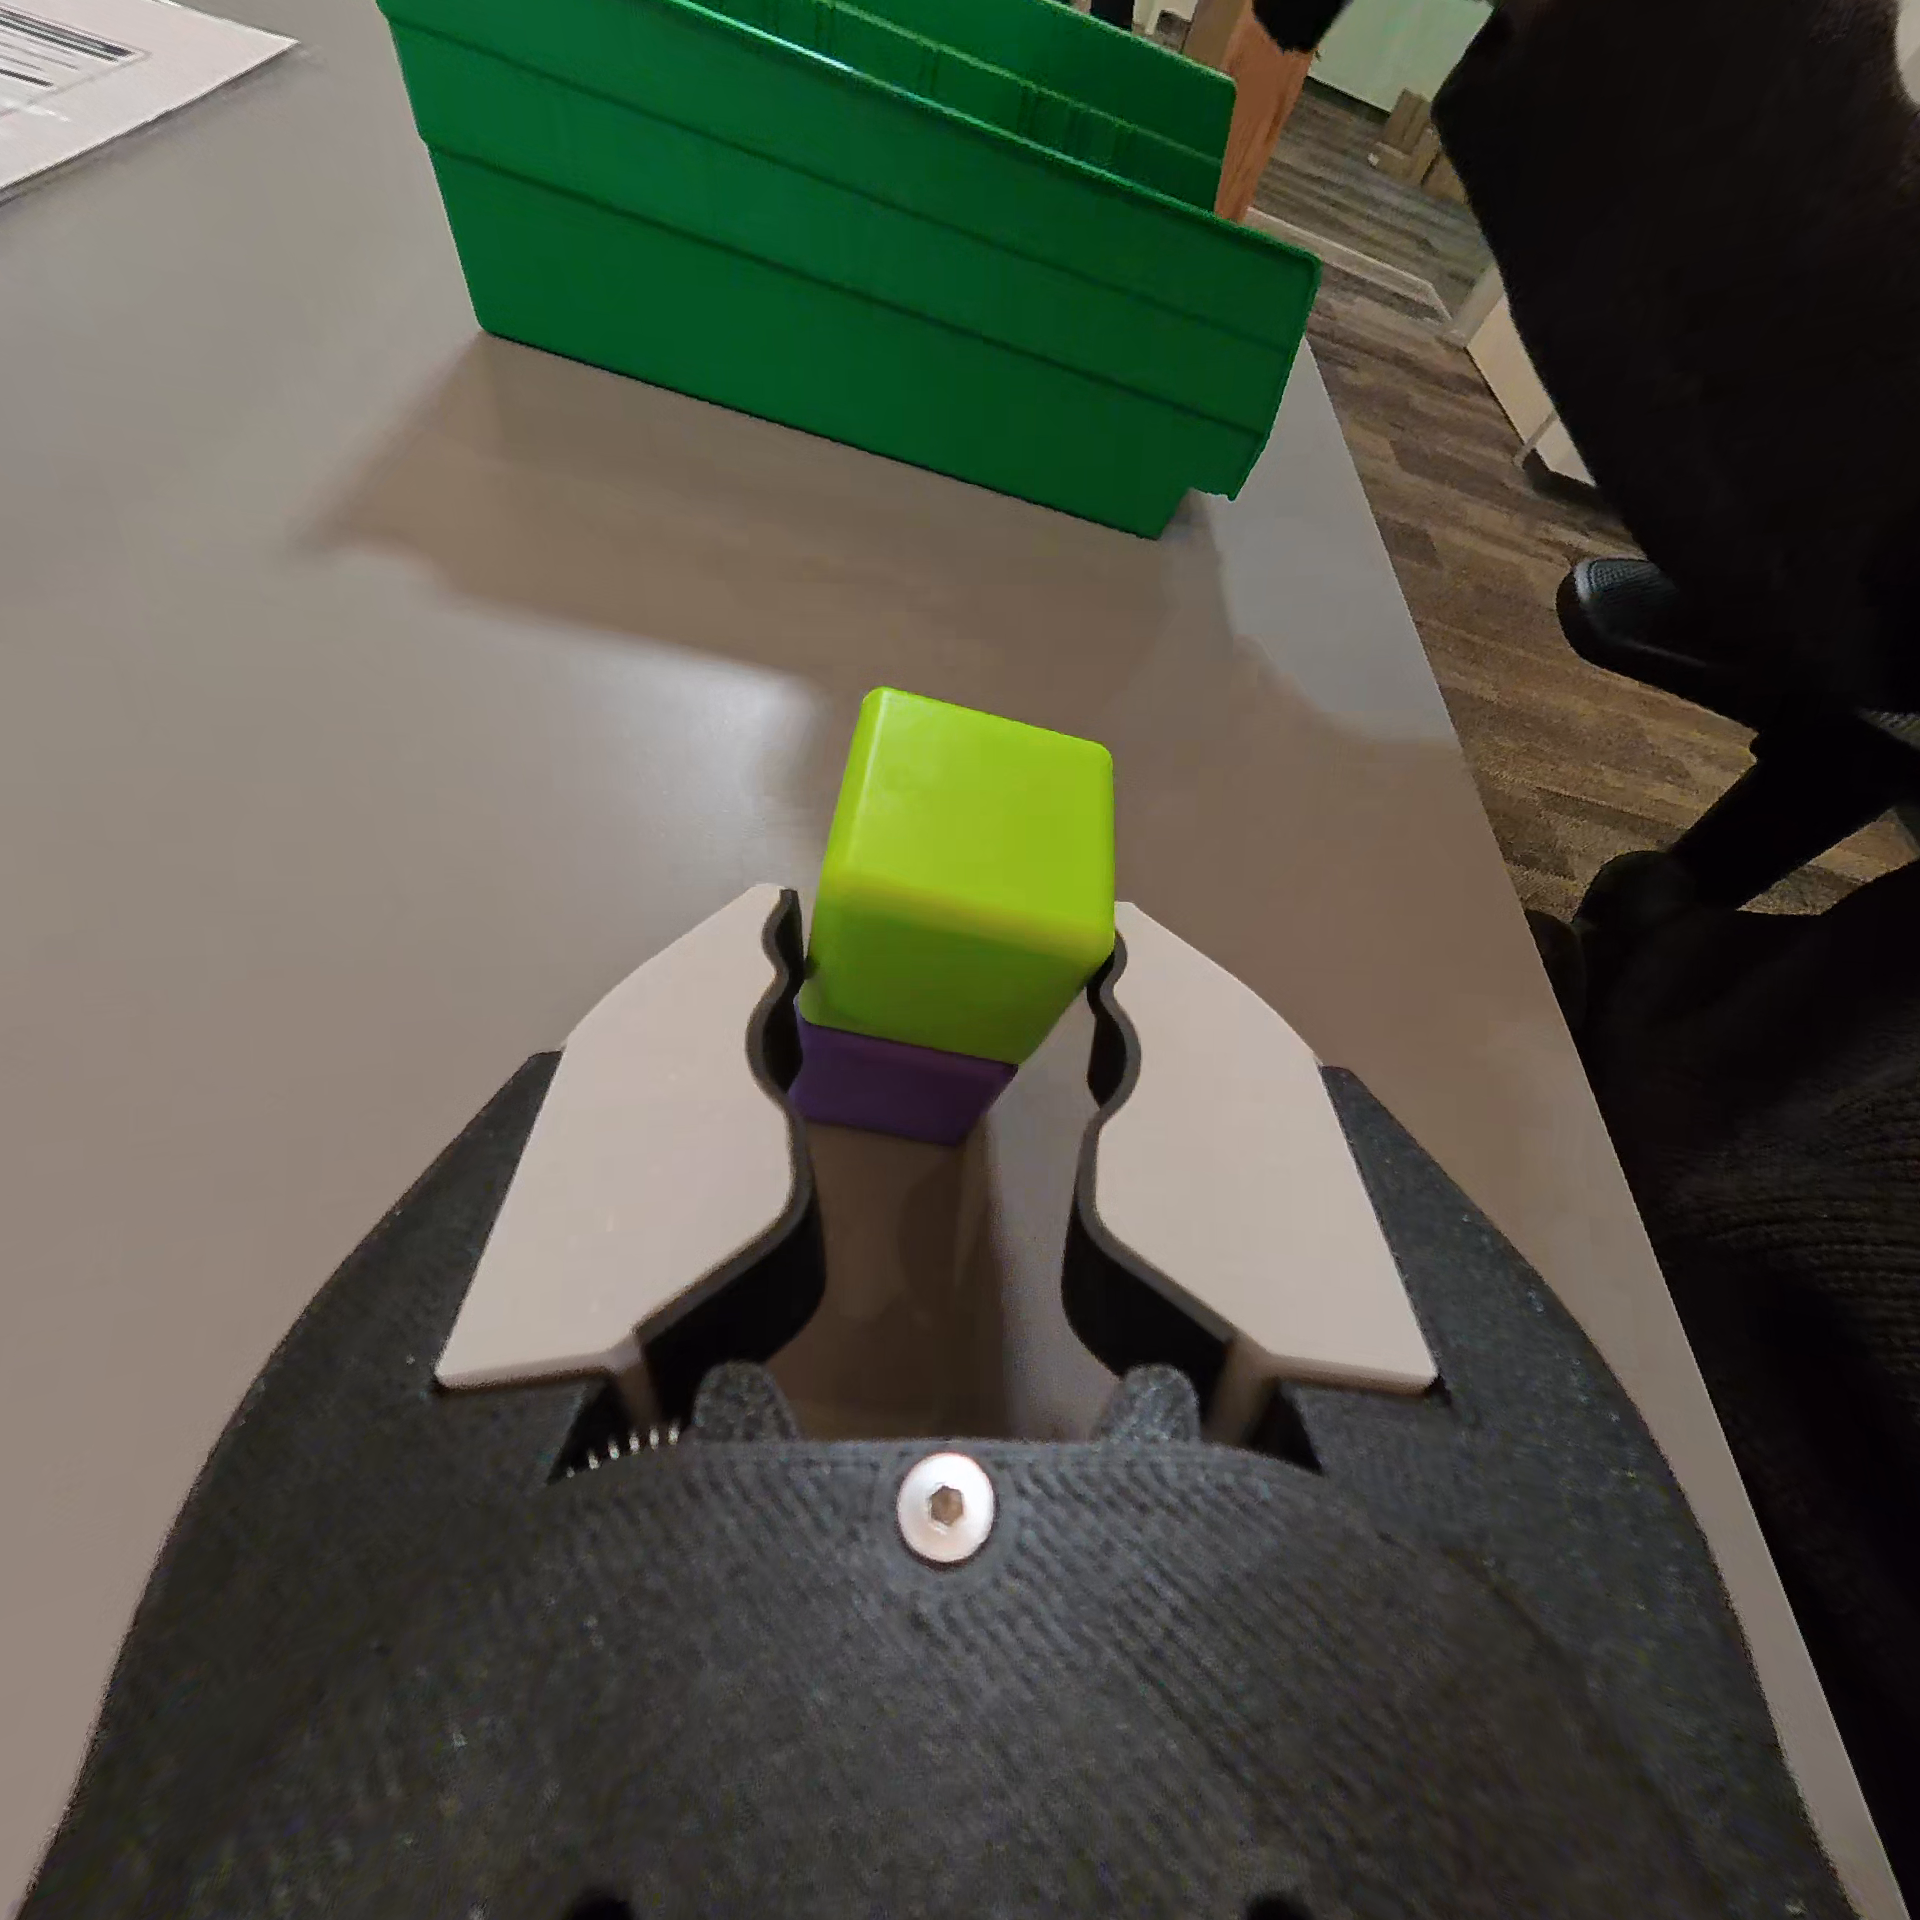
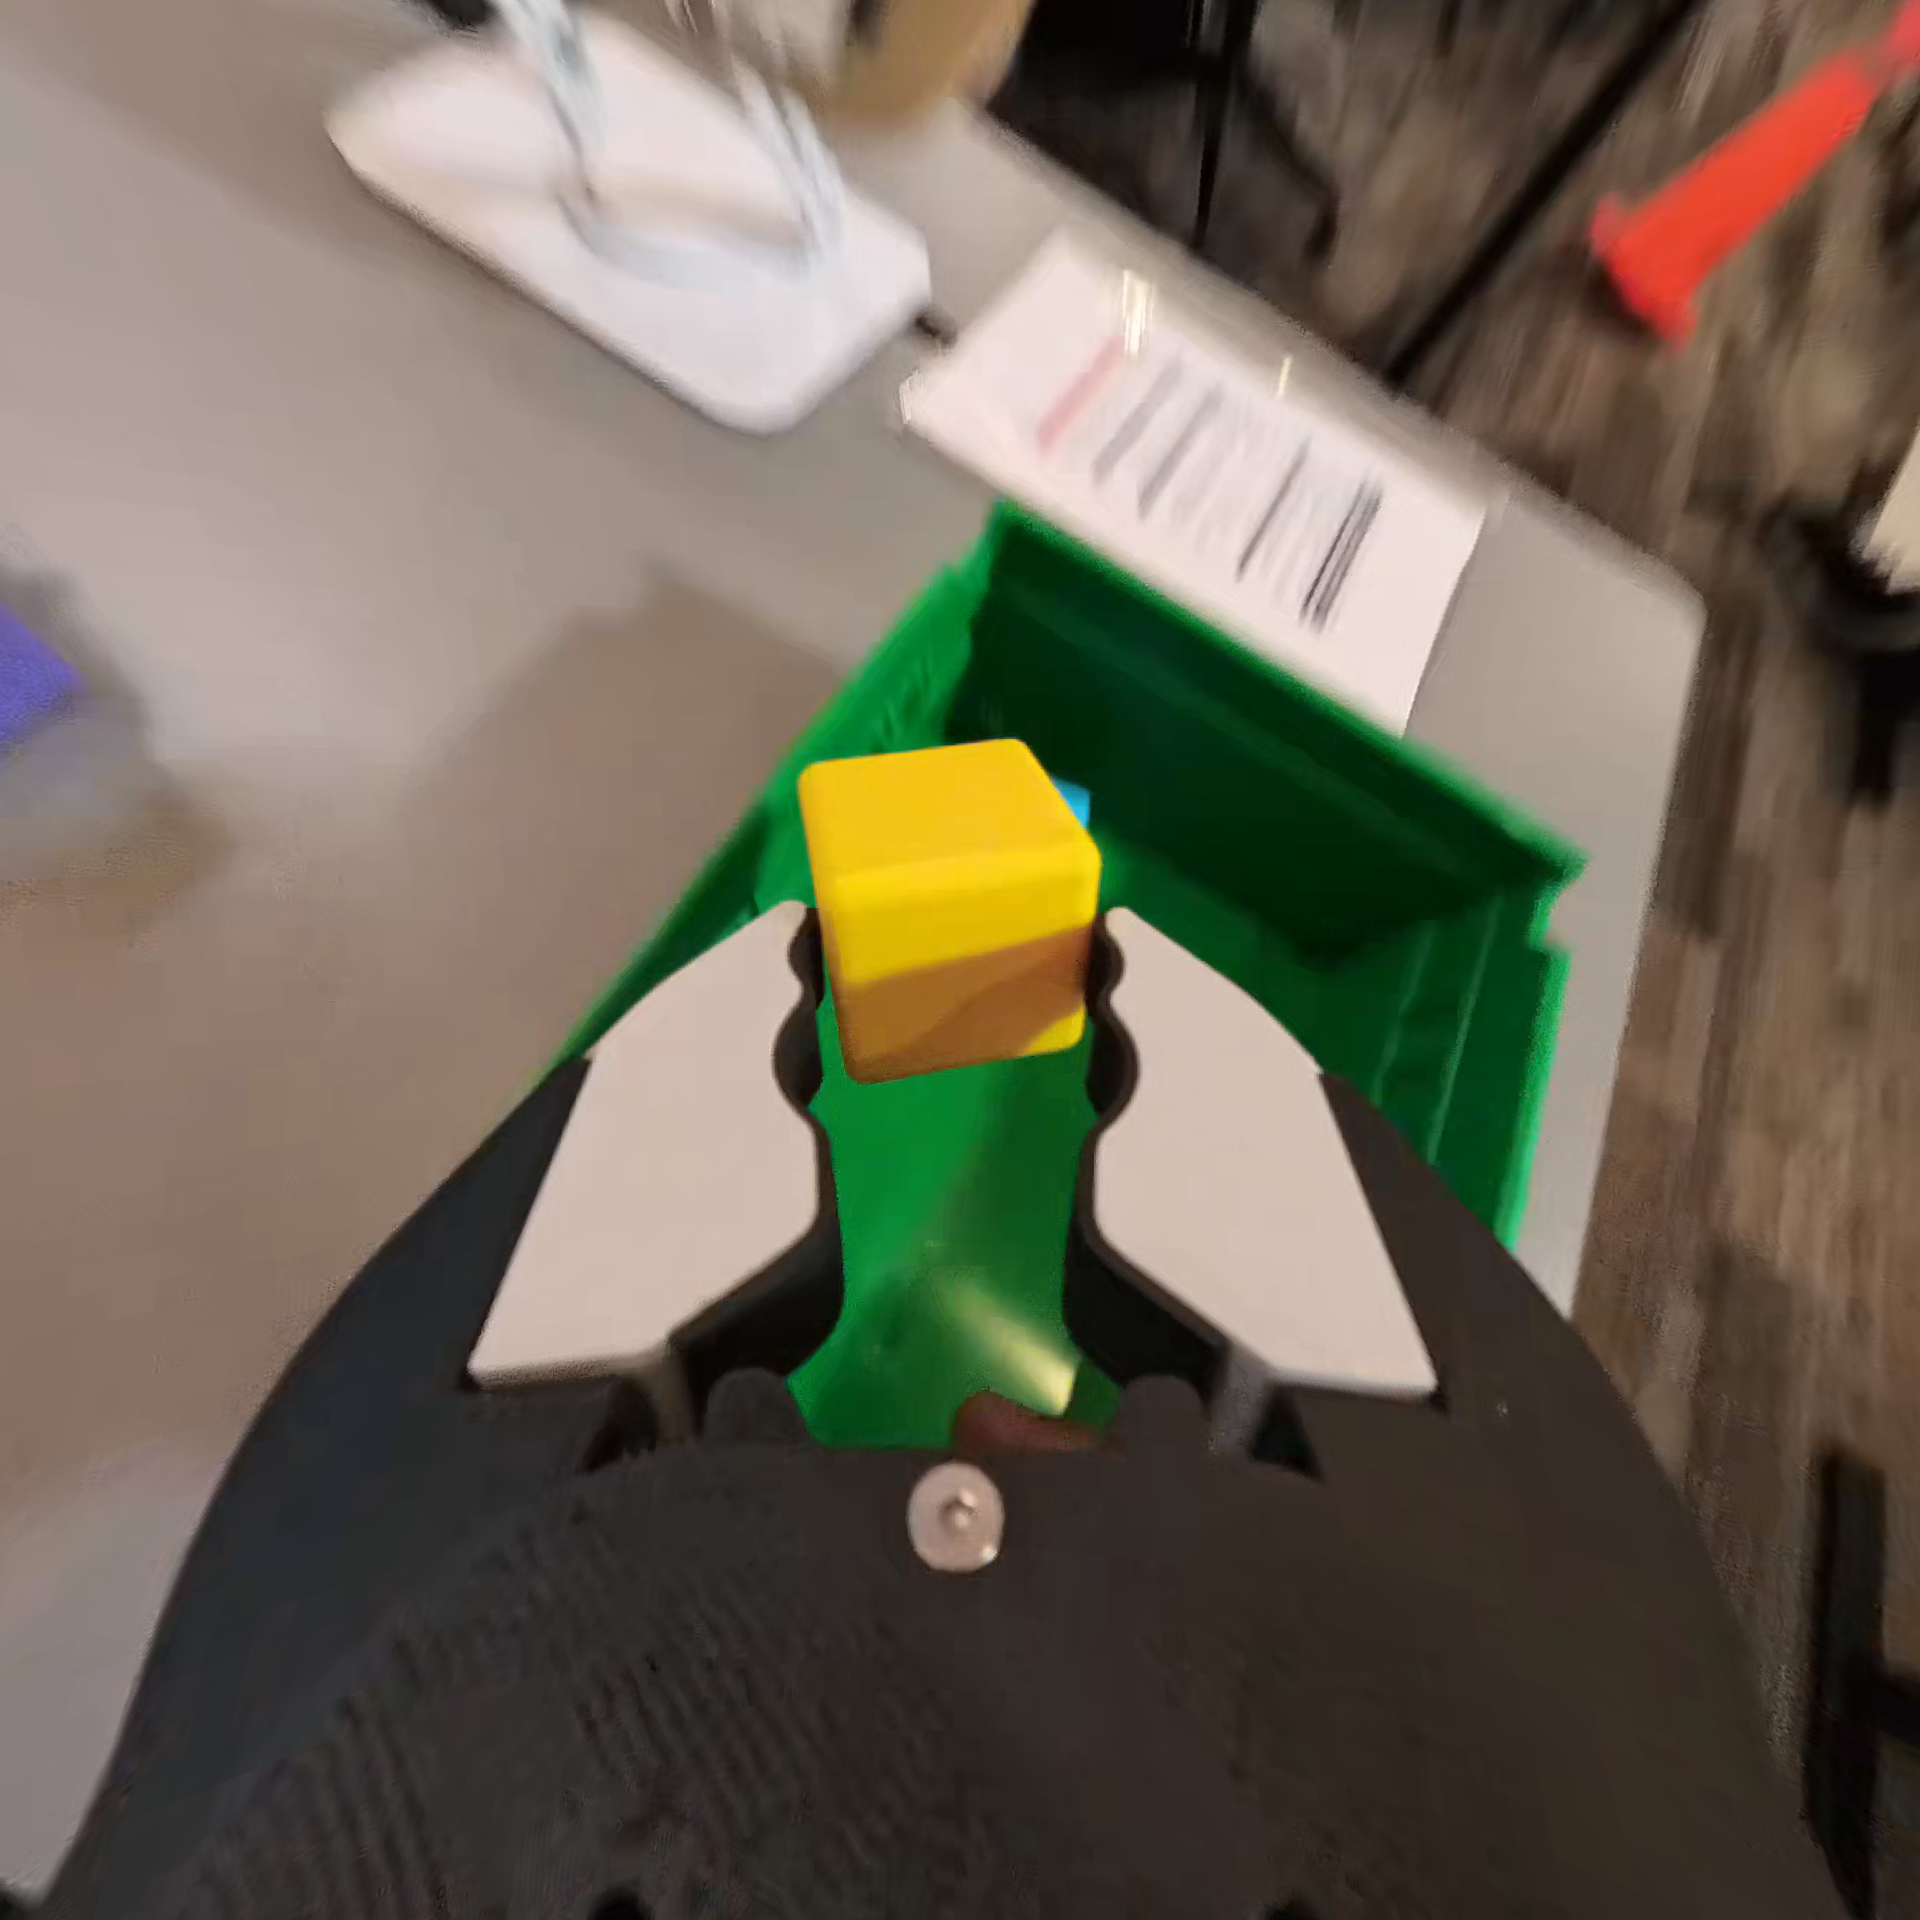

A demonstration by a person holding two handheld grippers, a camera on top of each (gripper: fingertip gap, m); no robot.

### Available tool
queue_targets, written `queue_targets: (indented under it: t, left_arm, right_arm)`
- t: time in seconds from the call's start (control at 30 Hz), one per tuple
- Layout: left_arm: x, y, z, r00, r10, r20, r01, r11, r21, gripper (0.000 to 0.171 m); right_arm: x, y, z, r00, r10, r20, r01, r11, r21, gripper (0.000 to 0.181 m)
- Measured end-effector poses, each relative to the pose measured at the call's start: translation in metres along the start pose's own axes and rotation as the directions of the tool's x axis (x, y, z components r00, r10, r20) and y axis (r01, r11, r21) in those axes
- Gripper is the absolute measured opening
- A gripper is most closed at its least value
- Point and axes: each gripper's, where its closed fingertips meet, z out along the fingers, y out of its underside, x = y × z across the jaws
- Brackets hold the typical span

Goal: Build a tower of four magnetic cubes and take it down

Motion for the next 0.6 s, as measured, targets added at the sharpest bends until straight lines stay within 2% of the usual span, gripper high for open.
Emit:
queue_targets:
  t: [0.1,0.2,0.3,0.47,0.6]
  left_arm:
    - [0.000,0.000,0.000,1.000,0.004,0.001,-0.004,1.000,-0.003,0.053]
    - [0.001,0.000,0.001,1.000,0.005,0.001,-0.005,1.000,-0.004,0.053]
    - [0.000,0.000,0.000,1.000,0.000,-0.002,0.000,1.000,-0.003,0.053]
    - [0.000,0.000,0.000,1.000,-0.004,-0.005,0.004,1.000,-0.001,0.053]
    - [0.000,0.000,0.000,1.000,-0.002,-0.005,0.002,1.000,-0.003,0.053]
  right_arm:
    - [0.015,0.055,0.022,0.995,0.084,-0.047,-0.092,0.972,-0.218,0.050]
    - [0.007,0.082,0.039,0.988,0.151,-0.011,-0.147,0.939,-0.311,0.050]
    - [-0.012,0.088,0.049,0.979,0.193,0.059,-0.159,0.919,-0.360,0.050]
    - [-0.025,0.098,0.052,0.981,0.180,0.079,-0.126,0.884,-0.450,0.050]
    - [-0.023,0.100,0.057,0.986,0.153,0.064,-0.111,0.896,-0.429,0.048]
